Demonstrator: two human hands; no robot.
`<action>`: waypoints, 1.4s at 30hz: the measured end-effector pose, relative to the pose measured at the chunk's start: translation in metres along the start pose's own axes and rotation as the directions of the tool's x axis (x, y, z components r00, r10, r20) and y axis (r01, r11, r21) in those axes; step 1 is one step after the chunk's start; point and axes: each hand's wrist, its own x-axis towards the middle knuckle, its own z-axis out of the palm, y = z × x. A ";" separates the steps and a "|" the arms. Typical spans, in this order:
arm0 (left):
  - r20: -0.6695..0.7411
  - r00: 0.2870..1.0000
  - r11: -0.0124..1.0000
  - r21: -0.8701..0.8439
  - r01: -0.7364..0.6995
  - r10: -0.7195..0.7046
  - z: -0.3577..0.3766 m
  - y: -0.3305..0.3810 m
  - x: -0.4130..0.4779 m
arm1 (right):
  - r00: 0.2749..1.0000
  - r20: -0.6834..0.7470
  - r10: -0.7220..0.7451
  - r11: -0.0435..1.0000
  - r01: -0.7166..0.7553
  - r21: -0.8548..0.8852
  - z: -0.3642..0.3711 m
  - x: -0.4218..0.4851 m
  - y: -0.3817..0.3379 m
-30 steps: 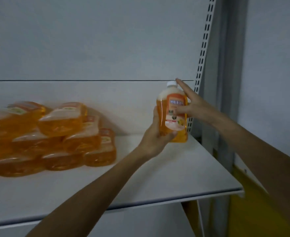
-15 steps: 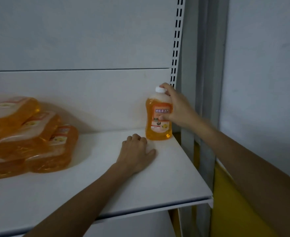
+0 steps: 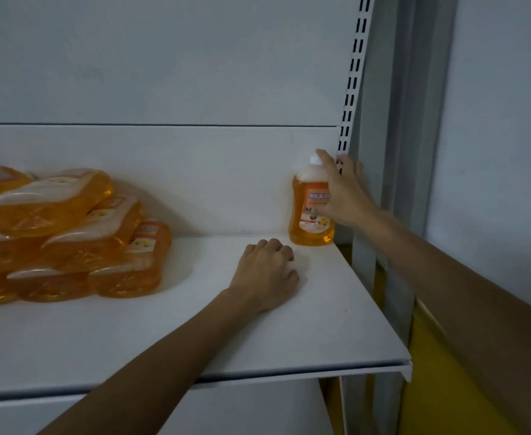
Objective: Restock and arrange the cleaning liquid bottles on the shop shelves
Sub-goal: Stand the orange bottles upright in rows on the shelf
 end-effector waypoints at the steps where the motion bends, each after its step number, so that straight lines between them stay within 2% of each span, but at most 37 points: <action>1: -0.028 1.000 1.000 -0.001 0.008 -0.008 -0.008 -0.008 -0.004 | 0.999 -0.029 -0.013 0.999 0.012 -0.032 -0.001 -0.002 -0.007; 3: -0.111 0.993 1.000 0.000 0.029 -0.029 -0.032 -0.031 -0.015 | 0.991 -0.089 -0.102 0.994 0.098 -0.052 0.000 -0.005 -0.033; 5: -0.231 0.973 0.999 0.032 0.033 -0.025 -0.066 -0.058 -0.029 | 0.969 -0.069 -0.239 0.971 0.237 -0.032 0.008 -0.005 -0.074; 7: -0.385 0.922 0.998 0.042 0.054 -0.034 -0.107 -0.083 -0.049 | 0.953 -0.025 -0.301 0.943 0.301 0.140 0.021 -0.002 -0.124; 9: -0.458 0.881 0.987 0.044 0.155 -0.118 -0.144 -0.113 -0.069 | 0.970 0.051 -0.237 0.873 0.190 0.449 0.032 0.001 -0.175; 10: -0.458 0.870 0.971 0.052 0.233 -0.184 -0.159 -0.130 -0.079 | 0.975 0.103 -0.198 0.805 0.102 0.584 0.036 0.002 -0.198; 12: -0.414 0.848 0.924 0.040 0.380 -0.331 -0.179 -0.167 -0.098 | 0.969 0.179 -0.169 0.723 -0.001 0.690 0.044 0.008 -0.235; 14: -0.309 0.844 0.884 0.018 0.466 -0.439 -0.186 -0.191 -0.115 | 0.955 0.236 -0.178 0.721 -0.036 0.692 0.052 0.019 -0.263; 16: -0.206 0.859 0.872 0.047 0.487 -0.469 -0.180 -0.200 -0.124 | 0.926 0.334 -0.176 0.750 -0.094 0.655 0.061 0.033 -0.285; 18: -0.204 0.870 0.880 0.071 0.470 -0.449 -0.171 -0.202 -0.127 | 0.890 0.420 -0.178 0.789 -0.126 0.601 0.069 0.044 -0.303; 20: -0.242 0.868 0.894 0.008 0.449 -0.434 -0.166 -0.205 -0.127 | 0.885 0.433 -0.171 0.803 -0.130 0.582 0.074 0.046 -0.312; 23: -0.279 0.858 0.902 -0.112 0.416 -0.430 -0.165 -0.205 -0.127 | 0.906 0.375 -0.198 0.789 -0.080 0.609 0.073 0.042 -0.312; 28: -0.385 0.846 0.921 -0.272 0.279 -0.370 -0.165 -0.182 -0.122 | 0.974 0.133 -0.182 0.575 -0.005 0.818 0.049 0.039 -0.298; 30: -0.420 0.830 0.918 -0.310 0.247 -0.366 -0.163 -0.169 -0.115 | 0.973 0.115 -0.202 0.499 0.001 0.867 0.029 0.036 -0.284; 32: -0.433 0.834 0.923 -0.324 0.209 -0.341 -0.156 -0.149 -0.107 | 0.966 0.103 -0.238 0.473 0.023 0.881 0.009 0.031 -0.263; 37: -0.449 0.864 0.928 -0.368 0.051 -0.226 -0.122 -0.096 -0.074 | 0.945 0.035 -0.325 0.500 0.140 0.855 -0.037 0.009 -0.195; 39: -0.437 0.883 0.917 -0.399 -0.021 -0.171 -0.104 -0.074 -0.061 | 0.945 0.060 -0.321 0.580 0.146 0.801 -0.050 -0.002 -0.165; 42: -0.371 0.918 0.887 -0.459 -0.053 -0.137 -0.068 -0.042 -0.045 | 0.946 0.147 -0.288 0.716 0.111 0.689 -0.057 -0.017 -0.120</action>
